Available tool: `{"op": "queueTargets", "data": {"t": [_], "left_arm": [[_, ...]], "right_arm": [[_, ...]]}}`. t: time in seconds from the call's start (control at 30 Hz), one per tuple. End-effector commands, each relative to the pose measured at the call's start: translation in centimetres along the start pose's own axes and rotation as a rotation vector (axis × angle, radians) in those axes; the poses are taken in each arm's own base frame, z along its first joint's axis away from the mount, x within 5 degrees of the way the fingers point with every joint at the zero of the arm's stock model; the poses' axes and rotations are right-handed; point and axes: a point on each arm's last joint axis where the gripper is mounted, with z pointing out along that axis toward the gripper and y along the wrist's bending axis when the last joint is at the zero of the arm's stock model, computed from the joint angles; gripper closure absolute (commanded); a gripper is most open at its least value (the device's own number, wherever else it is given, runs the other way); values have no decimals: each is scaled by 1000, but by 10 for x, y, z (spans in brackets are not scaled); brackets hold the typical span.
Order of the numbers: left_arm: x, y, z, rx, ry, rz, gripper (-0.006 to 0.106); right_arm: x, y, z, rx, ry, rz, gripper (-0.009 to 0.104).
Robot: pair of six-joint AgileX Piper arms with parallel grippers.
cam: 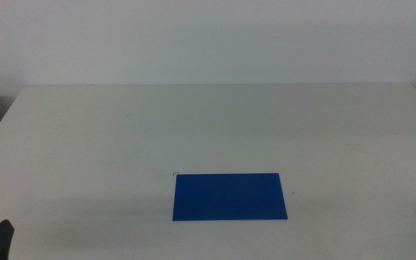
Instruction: Use one arm to grab the shoe from the table and place it on the mat.
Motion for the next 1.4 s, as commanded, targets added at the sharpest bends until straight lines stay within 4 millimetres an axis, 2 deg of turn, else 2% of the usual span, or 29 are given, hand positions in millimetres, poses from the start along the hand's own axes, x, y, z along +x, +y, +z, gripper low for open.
{"op": "queueTargets", "data": {"t": [0.0,0.17,0.37,0.57,0.8,0.97,1.13,1.23,1.37], "left_arm": [[-6,0,-1,-1,-88,-14,7],[-6,0,-1,-1,-88,-14,7],[-6,0,-1,-1,-88,-14,7],[-6,0,-1,-1,-88,-14,7],[-6,0,-1,-1,-88,-14,7],[-6,0,-1,-1,-88,-14,7],[-6,0,-1,-1,-88,-14,7],[-6,0,-1,-1,-88,-14,7],[-6,0,-1,-1,-88,-14,7]], "right_arm": [[-7,-1,-2,9,-89,0,3],[-23,1,-9,-10,41,0,3],[-64,-1,-8,-3,60,-26,3],[-109,-3,9,4,114,-50,3],[-146,-3,30,-19,378,-39,3],[-165,-1,38,-58,606,-2,3],[-179,5,53,-86,754,136,3],[-183,2,65,-8,821,228,3],[-180,-10,79,243,871,433,3]]}}
